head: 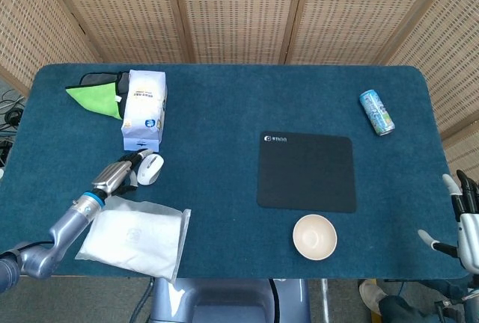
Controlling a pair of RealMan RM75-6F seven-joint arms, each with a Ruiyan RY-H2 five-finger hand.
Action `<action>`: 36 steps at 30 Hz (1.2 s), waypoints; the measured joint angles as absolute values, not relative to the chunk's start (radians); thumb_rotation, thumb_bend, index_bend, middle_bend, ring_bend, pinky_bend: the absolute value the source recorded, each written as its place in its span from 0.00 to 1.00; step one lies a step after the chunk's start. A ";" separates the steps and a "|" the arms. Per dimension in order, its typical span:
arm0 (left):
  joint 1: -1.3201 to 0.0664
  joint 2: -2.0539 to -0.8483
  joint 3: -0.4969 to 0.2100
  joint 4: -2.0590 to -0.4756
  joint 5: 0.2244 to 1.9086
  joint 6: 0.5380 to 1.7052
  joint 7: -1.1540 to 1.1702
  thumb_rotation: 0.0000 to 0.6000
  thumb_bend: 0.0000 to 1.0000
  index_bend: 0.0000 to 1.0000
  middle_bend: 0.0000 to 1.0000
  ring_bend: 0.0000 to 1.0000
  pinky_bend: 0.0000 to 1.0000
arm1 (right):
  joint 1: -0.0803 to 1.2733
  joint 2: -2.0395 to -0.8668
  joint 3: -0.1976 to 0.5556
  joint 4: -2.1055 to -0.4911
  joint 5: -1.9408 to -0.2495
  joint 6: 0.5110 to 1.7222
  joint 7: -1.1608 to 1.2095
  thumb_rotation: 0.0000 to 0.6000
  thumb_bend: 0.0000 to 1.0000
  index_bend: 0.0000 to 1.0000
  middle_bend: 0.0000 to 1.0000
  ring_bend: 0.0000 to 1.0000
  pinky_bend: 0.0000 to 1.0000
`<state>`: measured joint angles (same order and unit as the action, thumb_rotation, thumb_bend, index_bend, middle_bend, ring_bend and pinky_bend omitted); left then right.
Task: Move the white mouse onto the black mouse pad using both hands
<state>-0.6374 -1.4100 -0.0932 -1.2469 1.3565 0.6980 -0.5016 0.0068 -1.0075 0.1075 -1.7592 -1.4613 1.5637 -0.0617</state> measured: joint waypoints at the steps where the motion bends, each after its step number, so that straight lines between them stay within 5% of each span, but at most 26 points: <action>1: -0.636 -1.410 -0.093 -1.249 1.356 0.697 -0.521 1.00 1.00 0.00 0.00 0.00 0.04 | 0.007 -1.006 0.107 -1.760 -1.462 1.564 -0.060 1.00 0.05 0.00 0.00 0.00 0.00; 20: -0.584 -1.434 -0.048 -1.268 1.437 0.754 -0.825 1.00 1.00 0.00 0.00 0.00 0.04 | 0.004 -0.996 0.102 -1.770 -1.469 1.567 -0.049 1.00 0.05 0.00 0.00 0.00 0.00; 36: -0.530 -1.486 -0.011 -1.267 1.537 0.969 -0.890 1.00 1.00 0.00 0.00 0.00 0.04 | 0.003 -0.988 0.101 -1.774 -1.470 1.565 -0.036 1.00 0.05 0.00 0.00 0.00 0.00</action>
